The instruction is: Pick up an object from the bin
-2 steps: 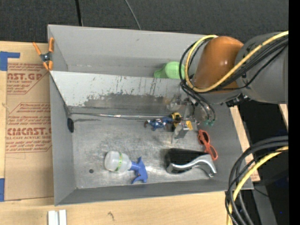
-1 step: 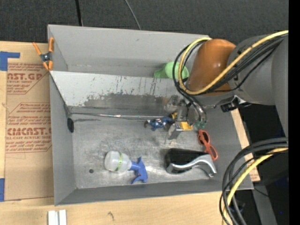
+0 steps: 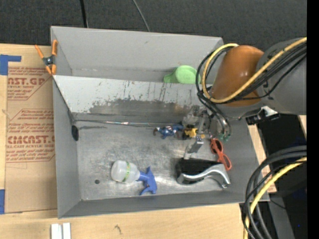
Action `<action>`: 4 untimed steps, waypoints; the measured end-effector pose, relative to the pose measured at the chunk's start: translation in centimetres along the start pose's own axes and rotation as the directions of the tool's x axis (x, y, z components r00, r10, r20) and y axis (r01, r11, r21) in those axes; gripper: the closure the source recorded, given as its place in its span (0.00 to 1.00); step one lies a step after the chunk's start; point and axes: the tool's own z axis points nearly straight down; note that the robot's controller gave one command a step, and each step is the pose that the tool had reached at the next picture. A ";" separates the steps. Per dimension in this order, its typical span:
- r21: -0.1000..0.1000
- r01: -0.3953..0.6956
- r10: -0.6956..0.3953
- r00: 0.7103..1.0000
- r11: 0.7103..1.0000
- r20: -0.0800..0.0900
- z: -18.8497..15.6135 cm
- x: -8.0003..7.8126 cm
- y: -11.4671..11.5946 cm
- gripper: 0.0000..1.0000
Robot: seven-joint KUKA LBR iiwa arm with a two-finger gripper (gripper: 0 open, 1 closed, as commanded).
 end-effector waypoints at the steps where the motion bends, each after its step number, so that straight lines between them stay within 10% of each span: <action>1: -0.016 0.070 -0.069 0.996 0.997 0.052 4.9 -2.8 -1.8 0.00; 2: -0.001 0.081 -0.081 0.997 0.997 0.000 6.7 -1.1 -2.5 1.00; 4: -0.001 0.081 -0.081 0.997 0.997 -0.004 6.2 -0.9 -2.5 1.00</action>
Offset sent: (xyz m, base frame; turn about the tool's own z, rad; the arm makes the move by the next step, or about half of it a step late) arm 0.0154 0.0106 -0.0750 0.1628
